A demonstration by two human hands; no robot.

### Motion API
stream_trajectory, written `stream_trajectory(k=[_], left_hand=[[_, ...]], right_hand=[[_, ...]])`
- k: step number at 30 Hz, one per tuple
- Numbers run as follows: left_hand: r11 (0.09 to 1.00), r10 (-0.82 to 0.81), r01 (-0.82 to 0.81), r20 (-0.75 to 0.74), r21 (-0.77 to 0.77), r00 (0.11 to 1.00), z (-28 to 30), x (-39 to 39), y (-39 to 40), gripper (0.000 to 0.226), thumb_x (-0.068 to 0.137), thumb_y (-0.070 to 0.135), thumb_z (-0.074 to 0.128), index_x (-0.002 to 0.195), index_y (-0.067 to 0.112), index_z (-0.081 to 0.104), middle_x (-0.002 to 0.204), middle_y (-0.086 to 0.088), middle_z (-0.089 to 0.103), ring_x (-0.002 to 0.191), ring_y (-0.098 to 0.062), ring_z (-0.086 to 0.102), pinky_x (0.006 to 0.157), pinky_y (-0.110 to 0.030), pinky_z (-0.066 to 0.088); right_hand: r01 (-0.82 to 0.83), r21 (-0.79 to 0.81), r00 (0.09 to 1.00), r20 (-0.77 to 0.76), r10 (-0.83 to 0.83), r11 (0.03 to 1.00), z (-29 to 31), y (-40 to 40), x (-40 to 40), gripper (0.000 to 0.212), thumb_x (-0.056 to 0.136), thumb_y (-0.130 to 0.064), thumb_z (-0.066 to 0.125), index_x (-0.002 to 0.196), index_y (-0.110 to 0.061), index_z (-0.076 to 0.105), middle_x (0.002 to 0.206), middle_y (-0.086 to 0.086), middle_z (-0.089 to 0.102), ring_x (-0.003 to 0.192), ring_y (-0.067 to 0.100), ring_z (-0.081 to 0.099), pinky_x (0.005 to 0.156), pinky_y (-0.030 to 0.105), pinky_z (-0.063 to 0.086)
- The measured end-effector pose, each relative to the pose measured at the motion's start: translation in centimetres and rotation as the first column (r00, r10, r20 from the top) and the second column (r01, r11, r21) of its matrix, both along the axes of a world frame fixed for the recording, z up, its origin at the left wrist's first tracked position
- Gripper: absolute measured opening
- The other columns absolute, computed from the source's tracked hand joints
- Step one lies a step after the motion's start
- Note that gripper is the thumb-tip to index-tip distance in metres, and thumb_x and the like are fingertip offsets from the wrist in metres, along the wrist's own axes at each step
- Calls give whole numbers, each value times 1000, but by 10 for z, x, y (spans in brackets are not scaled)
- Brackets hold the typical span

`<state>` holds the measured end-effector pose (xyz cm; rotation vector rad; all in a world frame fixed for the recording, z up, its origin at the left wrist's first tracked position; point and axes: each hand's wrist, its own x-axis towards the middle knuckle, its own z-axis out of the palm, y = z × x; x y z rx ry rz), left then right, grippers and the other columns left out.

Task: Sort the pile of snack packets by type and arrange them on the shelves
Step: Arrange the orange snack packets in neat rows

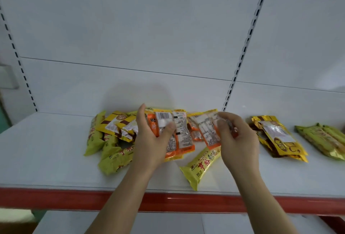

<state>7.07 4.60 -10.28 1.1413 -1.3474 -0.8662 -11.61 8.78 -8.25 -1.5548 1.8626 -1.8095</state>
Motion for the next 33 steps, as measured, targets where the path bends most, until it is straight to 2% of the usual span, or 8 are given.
stream_trajectory(k=[4, 7, 11, 16, 22, 26, 29, 33], left_hand=[[998, -58, 59, -59, 19, 997, 4, -25, 8, 79, 97, 50, 58, 161, 39, 13, 125, 17, 55, 92, 13, 56, 70, -4, 47], [990, -122, 131, -134, 57, 983, 7, -37, 12, 96, 80, 73, 55, 159, 45, 8, 153, 7, 47, 127, -10, 57, 97, -23, 46], [986, -114, 134, -182, 102, 977, 8, -43, 6, 105, 73, 62, 78, 154, 55, 13, 144, 7, 56, 120, -13, 64, 97, -37, 56], [991, 7, 17, -180, 131, 984, 8, -52, -9, 95, 84, 45, 80, 154, 53, 15, 140, 6, 58, 116, -19, 66, 98, -50, 56], [978, 164, -135, -181, 162, 970, 11, -60, -17, 96, 86, 41, 80, 156, 48, 15, 123, 12, 64, 100, -15, 73, 93, -50, 59], [960, 245, -217, -159, 176, 956, 12, -65, -13, 96, 87, 39, 78, 159, 42, 14, 120, 10, 61, 103, -16, 70, 96, -50, 57], [952, 274, -249, -135, 178, 952, 12, -72, -8, 93, 89, 38, 77, 158, 42, 16, 113, 17, 63, 91, -4, 67, 77, -34, 56], [946, 301, -280, -116, 164, 947, 12, -81, -2, 95, 86, 41, 78, 157, 45, 16, 129, 10, 62, 103, -13, 68, 80, -35, 54]], right_hand=[[-45, -115, 992, -125, 31, 992, -19, 13, 34, 20, 100, -22, 59, 116, -28, 69, 98, -13, 66, 87, 2, 62, 69, 9, 45], [-8, -151, 954, -296, -37, 989, -34, 11, 35, 25, 101, -21, 57, 123, -19, 68, 99, -12, 62, 84, 4, 60, 70, 18, 50], [-139, -134, 926, -368, 81, 981, -30, 6, 14, 30, 101, -22, 53, 128, -21, 67, 103, -10, 66, 90, 7, 64, 73, 24, 53], [-36, 219, 936, -333, 109, 975, -18, -39, -48, 37, 103, -21, 47, 138, -26, 57, 134, -6, 59, 113, 13, 60, 89, 25, 46], [-31, 615, 658, -580, 479, 788, -21, -105, -95, 53, 95, -29, 56, 146, -23, 47, 152, 1, 44, 141, 26, 35, 113, 35, 32], [-47, 595, 590, -632, 503, 803, -36, -131, -90, 31, 92, -36, 55, 120, -25, 62, 116, 2, 63, 112, 29, 59, 86, 37, 51], [-3, 456, 583, -722, 372, 890, -35, -137, -93, 26, 92, -21, 52, 113, -24, 67, 107, 1, 66, 102, 29, 62, 73, 34, 49], [-18, 295, 673, -703, 230, 955, -28, -136, -106, 21, 95, -21, 53, 98, -18, 73, 95, 2, 67, 89, 27, 62, 63, 34, 48]])
